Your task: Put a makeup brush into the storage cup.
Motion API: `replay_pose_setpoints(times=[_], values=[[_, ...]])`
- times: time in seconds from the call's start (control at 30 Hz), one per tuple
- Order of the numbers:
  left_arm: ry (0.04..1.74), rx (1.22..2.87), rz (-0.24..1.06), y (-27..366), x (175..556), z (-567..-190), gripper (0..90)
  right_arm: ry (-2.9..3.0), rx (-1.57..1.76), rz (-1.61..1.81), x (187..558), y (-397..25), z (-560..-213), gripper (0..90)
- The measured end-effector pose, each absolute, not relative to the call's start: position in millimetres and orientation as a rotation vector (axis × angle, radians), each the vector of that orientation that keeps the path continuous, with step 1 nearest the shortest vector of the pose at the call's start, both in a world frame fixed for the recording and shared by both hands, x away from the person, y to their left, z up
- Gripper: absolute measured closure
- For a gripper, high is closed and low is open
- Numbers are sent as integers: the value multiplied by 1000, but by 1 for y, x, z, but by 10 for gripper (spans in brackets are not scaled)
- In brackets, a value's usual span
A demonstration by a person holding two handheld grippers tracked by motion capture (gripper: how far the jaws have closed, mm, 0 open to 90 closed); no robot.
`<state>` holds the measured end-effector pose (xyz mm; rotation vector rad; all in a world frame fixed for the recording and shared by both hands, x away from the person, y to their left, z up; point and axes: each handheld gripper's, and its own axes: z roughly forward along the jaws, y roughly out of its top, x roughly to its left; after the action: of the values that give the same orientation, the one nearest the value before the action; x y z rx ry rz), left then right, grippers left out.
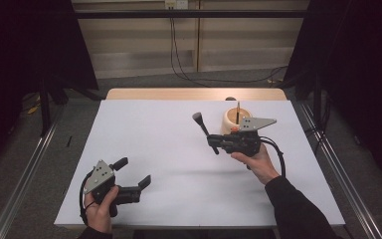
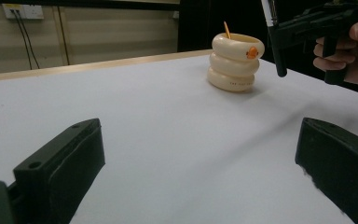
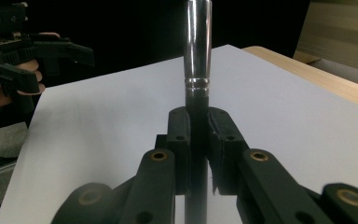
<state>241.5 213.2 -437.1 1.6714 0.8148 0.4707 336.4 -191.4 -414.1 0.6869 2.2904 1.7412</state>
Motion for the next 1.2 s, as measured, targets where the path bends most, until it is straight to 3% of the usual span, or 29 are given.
replay_pose_setpoints(times=[1.2], values=[[801,1676,468,213,243,-438,11,2121,774,1744,343,-234,-382,800]])
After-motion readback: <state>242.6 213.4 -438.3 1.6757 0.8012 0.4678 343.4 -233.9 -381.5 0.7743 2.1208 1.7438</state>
